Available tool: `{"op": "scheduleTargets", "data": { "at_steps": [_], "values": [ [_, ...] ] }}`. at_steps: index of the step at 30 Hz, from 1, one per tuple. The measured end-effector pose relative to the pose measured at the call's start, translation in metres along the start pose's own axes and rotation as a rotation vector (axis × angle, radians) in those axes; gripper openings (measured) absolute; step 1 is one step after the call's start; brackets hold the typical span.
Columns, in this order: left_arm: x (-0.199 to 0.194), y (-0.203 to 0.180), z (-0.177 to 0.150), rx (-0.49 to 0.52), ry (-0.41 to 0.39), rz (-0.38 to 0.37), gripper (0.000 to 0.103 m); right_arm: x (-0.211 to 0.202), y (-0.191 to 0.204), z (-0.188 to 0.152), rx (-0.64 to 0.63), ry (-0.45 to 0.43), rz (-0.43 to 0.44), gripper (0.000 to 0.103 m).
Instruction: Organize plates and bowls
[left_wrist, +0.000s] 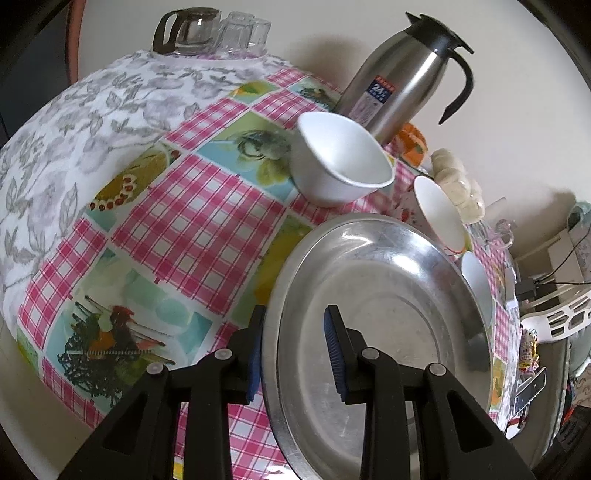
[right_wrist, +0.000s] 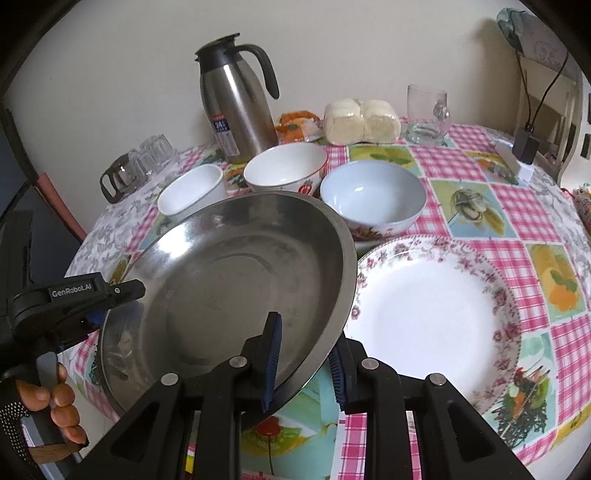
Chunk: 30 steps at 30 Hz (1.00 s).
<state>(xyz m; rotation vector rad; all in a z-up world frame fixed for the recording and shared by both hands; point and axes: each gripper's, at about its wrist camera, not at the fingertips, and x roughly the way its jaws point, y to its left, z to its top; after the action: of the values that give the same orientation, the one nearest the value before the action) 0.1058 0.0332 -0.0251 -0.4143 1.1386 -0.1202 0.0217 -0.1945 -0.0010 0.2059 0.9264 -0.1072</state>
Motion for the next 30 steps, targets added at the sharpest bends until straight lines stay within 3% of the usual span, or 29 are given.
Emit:
{"op": "scheduleTargets", "data": {
  "at_steps": [12,30],
  "values": [
    [0.012,0.001,0.002,0.005,0.023,0.031,0.032,0.036,0.000,-0.008,-0.002,0.101,-0.033,0.027],
    [0.016,-0.005,0.002,0.039,0.042,0.048,0.033,0.036,-0.006,-0.005,0.017,0.116,-0.061,0.027]
  ]
}}
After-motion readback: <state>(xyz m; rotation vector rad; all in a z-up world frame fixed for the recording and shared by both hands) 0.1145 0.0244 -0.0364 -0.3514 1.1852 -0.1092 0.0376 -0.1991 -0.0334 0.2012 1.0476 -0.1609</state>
